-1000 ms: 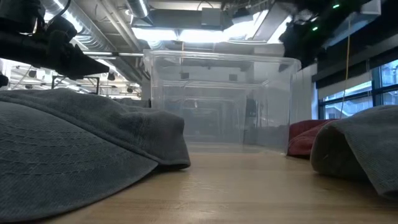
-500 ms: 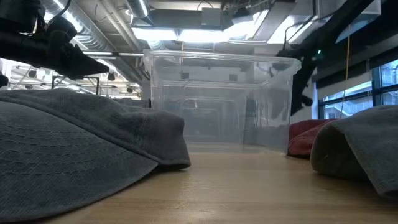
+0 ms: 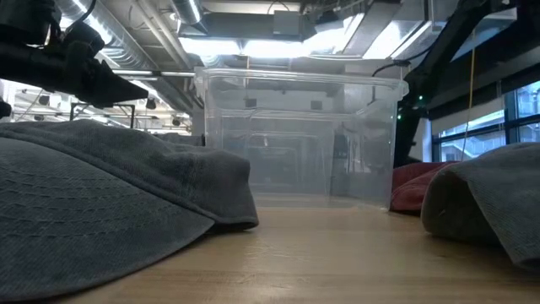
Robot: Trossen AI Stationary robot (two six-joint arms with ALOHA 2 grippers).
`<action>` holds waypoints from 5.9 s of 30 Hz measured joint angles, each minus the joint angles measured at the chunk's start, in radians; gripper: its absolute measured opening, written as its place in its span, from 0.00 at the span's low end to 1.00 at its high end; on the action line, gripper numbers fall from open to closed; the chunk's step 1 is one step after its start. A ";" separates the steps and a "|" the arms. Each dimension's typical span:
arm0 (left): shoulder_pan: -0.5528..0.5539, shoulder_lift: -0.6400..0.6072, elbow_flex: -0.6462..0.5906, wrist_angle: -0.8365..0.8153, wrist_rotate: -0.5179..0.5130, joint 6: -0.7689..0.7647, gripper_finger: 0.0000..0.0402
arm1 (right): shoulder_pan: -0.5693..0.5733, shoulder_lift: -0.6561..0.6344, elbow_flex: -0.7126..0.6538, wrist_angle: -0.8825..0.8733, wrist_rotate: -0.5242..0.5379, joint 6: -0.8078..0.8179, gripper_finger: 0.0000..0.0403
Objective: Pick & Place hat
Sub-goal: Put the top gray cap into the top transparent bin, then put the left red cap into the bottom transparent bin
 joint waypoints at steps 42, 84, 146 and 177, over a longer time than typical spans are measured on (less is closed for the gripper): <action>0.000 0.000 0.000 0.000 -0.002 0.000 0.03 | 0.079 -0.531 -0.009 -0.232 0.021 -0.046 0.02; 0.000 0.000 0.000 0.000 -0.003 0.000 0.03 | 0.559 -0.196 0.032 1.089 -0.221 -0.035 0.02; 0.000 0.000 0.000 -0.006 0.001 -0.064 0.03 | 0.565 -0.120 0.033 1.080 0.099 -0.034 0.50; 0.000 0.000 0.000 0.008 -0.009 -0.081 0.05 | 0.858 -1.001 -0.548 0.572 0.052 0.027 0.50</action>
